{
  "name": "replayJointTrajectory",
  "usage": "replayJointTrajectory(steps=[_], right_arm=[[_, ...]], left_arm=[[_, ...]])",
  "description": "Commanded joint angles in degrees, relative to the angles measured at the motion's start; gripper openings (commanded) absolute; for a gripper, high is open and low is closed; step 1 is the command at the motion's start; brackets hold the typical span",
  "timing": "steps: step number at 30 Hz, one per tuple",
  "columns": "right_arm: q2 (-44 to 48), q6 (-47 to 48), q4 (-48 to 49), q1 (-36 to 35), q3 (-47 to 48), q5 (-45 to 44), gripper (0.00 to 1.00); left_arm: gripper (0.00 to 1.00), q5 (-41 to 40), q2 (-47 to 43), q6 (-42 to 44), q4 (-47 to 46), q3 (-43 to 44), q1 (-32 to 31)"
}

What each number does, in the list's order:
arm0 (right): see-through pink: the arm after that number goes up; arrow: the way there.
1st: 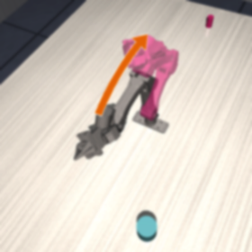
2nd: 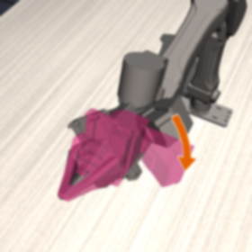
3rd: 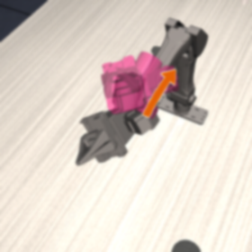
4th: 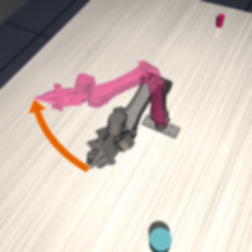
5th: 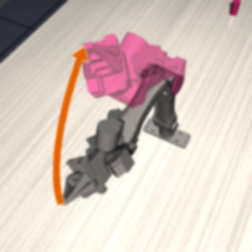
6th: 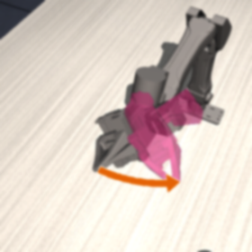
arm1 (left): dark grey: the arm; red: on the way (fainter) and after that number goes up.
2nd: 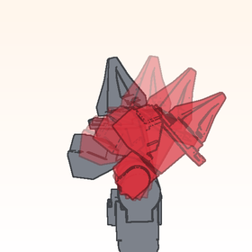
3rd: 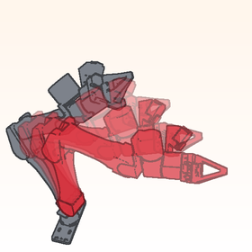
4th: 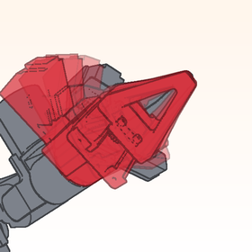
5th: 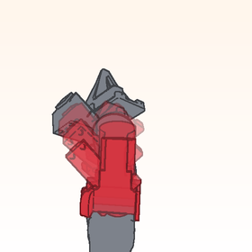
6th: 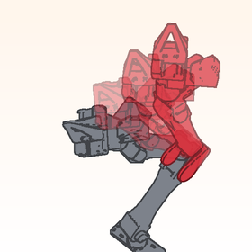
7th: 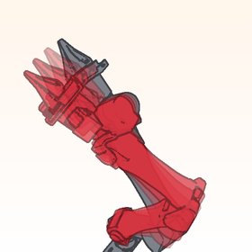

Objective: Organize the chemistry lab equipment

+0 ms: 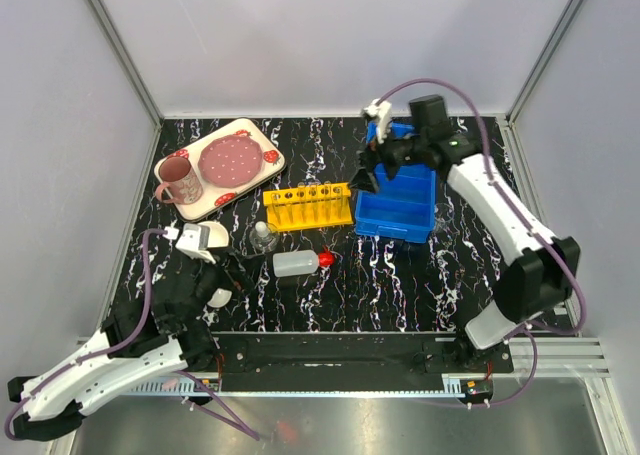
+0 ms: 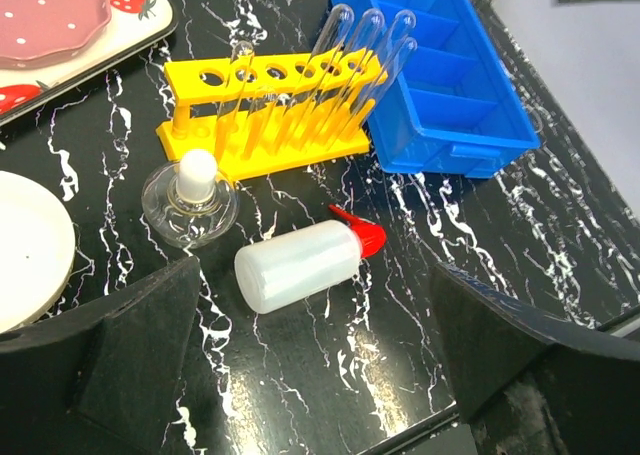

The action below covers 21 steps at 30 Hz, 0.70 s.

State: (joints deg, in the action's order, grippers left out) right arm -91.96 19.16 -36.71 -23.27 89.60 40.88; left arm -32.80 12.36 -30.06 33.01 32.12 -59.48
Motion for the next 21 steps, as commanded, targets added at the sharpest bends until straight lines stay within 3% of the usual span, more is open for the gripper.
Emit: replayJointTrajectory(steps=[1,5,11,16,21], right_arm=[[6.52,6.68,-6.27,8.56,-1.35,6.31,1.0],[11.36,6.51,-6.27,15.43,-5.92,8.42,1.0],[13.65,5.02,-6.18,17.2,-13.83,8.42,1.0],[15.92,3.96,-3.73,19.48,-21.56,14.31,1.0],[20.14,3.0,1.28,24.57,-29.38,16.58,1.0]], left_arm=[[0.99,-0.17,5.64,0.35,-2.08,3.12,0.24],[0.99,2.29,16.97,4.21,0.46,11.0,2.25],[0.99,21.08,38.23,14.84,7.94,22.88,11.66],[0.99,28.75,44.94,24.95,10.49,26.32,12.2],[0.99,32.44,47.14,33.04,6.28,24.31,12.11]])
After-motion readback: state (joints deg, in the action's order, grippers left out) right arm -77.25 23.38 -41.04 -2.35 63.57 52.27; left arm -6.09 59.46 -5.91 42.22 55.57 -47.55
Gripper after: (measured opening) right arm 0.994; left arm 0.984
